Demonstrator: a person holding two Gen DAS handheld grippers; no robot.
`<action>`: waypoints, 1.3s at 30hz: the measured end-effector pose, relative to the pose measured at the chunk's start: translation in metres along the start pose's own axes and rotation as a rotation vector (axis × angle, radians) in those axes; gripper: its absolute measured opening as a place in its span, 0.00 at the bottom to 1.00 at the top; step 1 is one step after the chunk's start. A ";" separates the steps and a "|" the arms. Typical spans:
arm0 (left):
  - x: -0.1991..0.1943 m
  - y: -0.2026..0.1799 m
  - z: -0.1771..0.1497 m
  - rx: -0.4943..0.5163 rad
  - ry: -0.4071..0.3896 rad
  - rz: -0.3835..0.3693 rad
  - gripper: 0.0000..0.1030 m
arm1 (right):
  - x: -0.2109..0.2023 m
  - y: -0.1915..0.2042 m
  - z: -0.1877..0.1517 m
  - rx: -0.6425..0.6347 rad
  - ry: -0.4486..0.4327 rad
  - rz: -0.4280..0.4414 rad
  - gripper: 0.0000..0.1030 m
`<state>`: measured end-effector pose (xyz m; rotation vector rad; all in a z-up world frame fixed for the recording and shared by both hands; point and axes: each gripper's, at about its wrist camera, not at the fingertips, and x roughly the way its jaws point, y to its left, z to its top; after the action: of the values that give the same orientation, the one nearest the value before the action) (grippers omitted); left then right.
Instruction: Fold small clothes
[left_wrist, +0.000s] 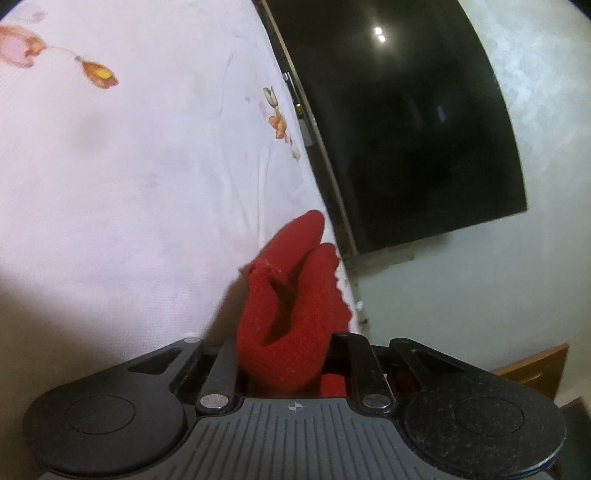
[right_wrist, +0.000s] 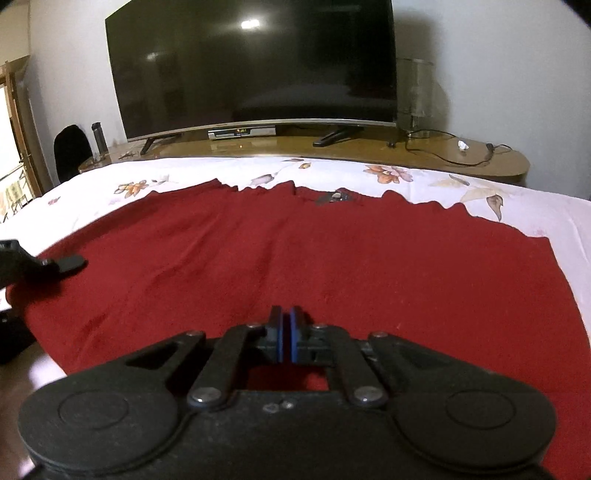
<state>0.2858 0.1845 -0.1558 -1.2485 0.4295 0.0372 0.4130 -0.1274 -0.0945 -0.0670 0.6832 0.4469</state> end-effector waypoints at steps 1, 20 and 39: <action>0.002 -0.002 0.001 0.011 0.006 0.014 0.14 | 0.000 -0.001 0.000 0.009 -0.002 0.004 0.03; 0.014 -0.152 -0.028 0.374 0.193 -0.342 0.14 | 0.002 -0.027 0.000 0.186 0.005 0.093 0.02; 0.067 -0.210 -0.156 0.776 0.579 -0.309 0.90 | -0.164 -0.208 -0.071 0.832 -0.265 0.040 0.61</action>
<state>0.3552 -0.0418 -0.0264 -0.5210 0.6603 -0.7079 0.3463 -0.3916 -0.0651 0.7788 0.5651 0.1767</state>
